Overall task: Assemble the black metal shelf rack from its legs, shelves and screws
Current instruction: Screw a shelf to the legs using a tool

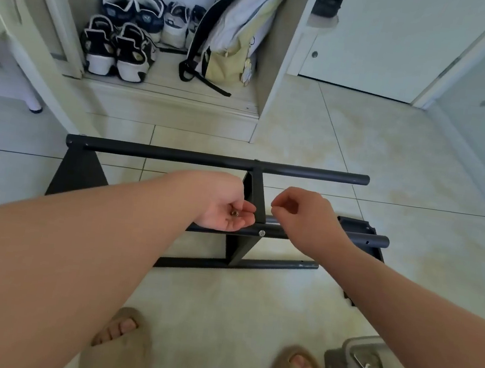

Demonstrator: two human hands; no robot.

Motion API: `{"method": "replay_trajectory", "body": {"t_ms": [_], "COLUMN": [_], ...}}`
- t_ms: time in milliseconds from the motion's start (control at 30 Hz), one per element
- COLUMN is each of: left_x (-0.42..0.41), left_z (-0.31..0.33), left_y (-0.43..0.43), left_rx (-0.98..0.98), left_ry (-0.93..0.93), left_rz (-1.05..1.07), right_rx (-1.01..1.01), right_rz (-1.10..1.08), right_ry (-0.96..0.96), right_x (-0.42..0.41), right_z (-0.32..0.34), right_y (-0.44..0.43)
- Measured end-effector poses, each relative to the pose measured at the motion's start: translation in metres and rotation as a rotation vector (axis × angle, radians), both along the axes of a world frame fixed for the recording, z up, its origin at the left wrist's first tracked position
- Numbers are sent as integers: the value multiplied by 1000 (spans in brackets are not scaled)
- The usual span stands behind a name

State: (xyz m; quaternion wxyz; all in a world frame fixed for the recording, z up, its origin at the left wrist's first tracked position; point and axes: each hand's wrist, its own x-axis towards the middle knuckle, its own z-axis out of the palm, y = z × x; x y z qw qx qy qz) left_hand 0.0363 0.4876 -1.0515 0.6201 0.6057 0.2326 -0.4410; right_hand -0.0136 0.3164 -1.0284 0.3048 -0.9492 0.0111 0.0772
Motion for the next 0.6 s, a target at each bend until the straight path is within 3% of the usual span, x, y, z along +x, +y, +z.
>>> {"method": "replay_trajectory", "body": {"t_ms": [200,300,600], "left_x": [15,18,26], "left_z": [-21,-36,-51], "left_y": [8,2,-18], "left_rx": [86,191,384], "left_ry": [-120,-232,-413], "left_rz": [56,-14,-443], "right_rx": [-307,-411,-366], "right_rz": [350,481,562], "right_ry": [93,81,69], "right_x": [9,17,46], "right_z": [-25,-40,-60], "right_y": [-29,-35,-29]}}
